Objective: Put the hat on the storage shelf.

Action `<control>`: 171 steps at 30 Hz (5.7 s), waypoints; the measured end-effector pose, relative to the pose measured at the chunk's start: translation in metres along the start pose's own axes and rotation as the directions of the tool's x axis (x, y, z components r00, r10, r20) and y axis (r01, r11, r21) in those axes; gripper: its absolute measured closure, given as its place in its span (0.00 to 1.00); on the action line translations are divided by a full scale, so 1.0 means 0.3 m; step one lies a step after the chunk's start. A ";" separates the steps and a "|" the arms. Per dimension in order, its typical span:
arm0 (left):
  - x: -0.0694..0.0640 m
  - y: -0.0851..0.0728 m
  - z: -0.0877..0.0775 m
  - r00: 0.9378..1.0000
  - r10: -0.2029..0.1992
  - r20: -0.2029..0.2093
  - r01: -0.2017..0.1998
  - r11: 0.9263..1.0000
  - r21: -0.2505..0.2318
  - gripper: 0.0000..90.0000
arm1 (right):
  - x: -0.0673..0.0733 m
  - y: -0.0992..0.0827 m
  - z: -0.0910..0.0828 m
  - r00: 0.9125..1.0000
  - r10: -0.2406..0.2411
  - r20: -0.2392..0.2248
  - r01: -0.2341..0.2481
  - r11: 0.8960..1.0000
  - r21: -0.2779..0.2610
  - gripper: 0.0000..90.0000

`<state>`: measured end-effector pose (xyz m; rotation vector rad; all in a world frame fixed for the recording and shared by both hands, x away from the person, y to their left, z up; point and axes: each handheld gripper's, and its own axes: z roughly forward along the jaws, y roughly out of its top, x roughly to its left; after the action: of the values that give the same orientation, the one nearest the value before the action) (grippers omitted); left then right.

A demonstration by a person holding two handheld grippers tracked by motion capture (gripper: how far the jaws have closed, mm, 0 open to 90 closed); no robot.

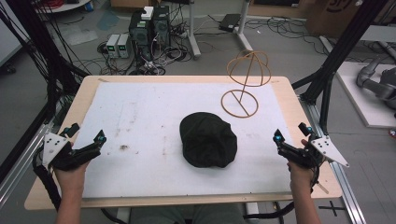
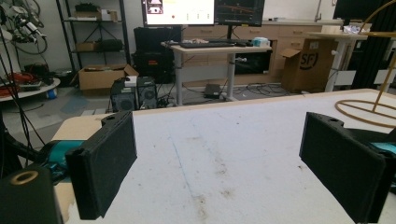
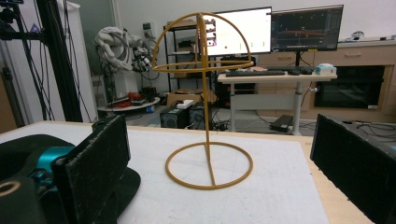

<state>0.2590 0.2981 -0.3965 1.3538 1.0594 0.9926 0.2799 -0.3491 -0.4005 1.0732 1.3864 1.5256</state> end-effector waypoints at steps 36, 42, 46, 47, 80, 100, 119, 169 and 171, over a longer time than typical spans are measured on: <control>0.002 -0.003 0.005 1.000 -0.002 -0.003 0.002 1.000 0.004 0.13 | 0.158 0.054 0.030 0.985 0.004 -0.174 -0.001 1.000 0.013 0.06; 0.000 -0.002 0.004 1.000 -0.004 -0.004 0.004 1.000 0.003 0.13 | 0.242 0.055 0.053 0.970 -0.016 -0.242 0.024 0.999 0.032 0.06; 0.001 -0.003 0.003 1.000 -0.002 -0.003 0.002 1.000 0.004 0.13 | 0.292 0.052 0.067 0.960 -0.031 -0.279 0.044 0.998 0.040 0.06; 0.001 -0.003 0.003 1.000 -0.003 -0.003 0.003 1.000 0.004 0.13 | 0.301 0.051 0.070 0.958 -0.029 -0.287 0.044 0.998 0.045 0.06; 0.005 -0.007 0.002 1.000 -0.004 -0.009 0.004 1.000 0.012 0.13 | 0.490 -0.074 0.168 0.933 -0.091 -0.347 0.184 0.951 0.247 0.23; 0.010 -0.008 -0.004 1.000 -0.006 -0.016 0.006 1.000 0.010 0.13 | 0.517 -0.124 0.202 0.936 -0.117 -0.332 0.234 0.911 0.338 0.67; 0.015 -0.011 -0.012 1.000 -0.010 -0.021 0.010 1.000 0.013 0.13 | 0.523 -0.122 0.211 0.948 -0.125 -0.293 0.227 0.910 0.346 0.98; 0.027 -0.017 -0.015 0.999 -0.019 -0.036 0.020 1.000 0.018 0.13 | 0.529 0.266 0.338 0.944 -0.168 -0.284 0.214 0.967 0.139 0.98; 0.028 -0.018 -0.015 0.999 -0.019 -0.036 0.020 1.000 0.018 0.13 | 0.526 0.277 0.343 0.945 -0.168 -0.279 0.212 0.968 0.136 0.98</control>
<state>0.2565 0.3072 -0.4017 1.3427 1.1090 0.9981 0.3246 -0.1742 -0.3015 0.8212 1.7746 1.4704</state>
